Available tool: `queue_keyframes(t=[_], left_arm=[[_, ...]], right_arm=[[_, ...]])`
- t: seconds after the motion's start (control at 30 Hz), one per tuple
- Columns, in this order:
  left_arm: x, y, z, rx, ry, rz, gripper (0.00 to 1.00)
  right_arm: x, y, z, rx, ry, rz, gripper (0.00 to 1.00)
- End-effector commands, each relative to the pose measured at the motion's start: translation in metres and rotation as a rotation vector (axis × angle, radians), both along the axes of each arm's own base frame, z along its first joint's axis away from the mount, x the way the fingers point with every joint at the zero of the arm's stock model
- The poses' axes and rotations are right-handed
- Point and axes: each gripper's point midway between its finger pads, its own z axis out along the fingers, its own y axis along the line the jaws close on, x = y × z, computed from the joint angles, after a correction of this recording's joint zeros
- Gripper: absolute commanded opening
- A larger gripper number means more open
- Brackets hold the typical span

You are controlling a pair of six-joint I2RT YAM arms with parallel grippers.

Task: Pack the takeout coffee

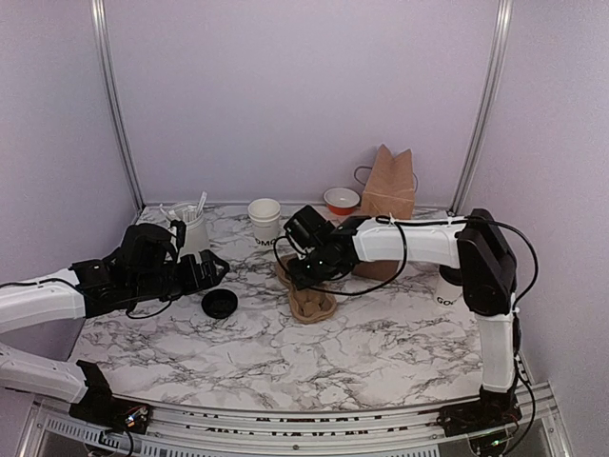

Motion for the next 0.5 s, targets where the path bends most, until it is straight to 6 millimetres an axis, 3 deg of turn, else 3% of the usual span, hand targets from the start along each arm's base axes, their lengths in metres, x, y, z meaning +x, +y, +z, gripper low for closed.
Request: queue_keyframes(t=[0.0, 0.3, 0.47], left_arm=[[-0.0021, 0.0078, -0.0015, 0.014, -0.001, 0.014, 0.99], [-0.0016, 0.0074, -0.0012, 0.013, -0.002, 0.014, 0.99], [-0.0011, 0.0070, -0.0007, 0.013, -0.002, 0.014, 0.99]], right_arm=[[-0.0069, -0.0005, -0.0205, -0.031, 0.039, -0.006, 0.46], [-0.0077, -0.0082, -0.0250, -0.060, 0.039, -0.025, 0.48], [-0.0087, -0.0060, -0.0256, -0.060, 0.042, -0.019, 0.35]])
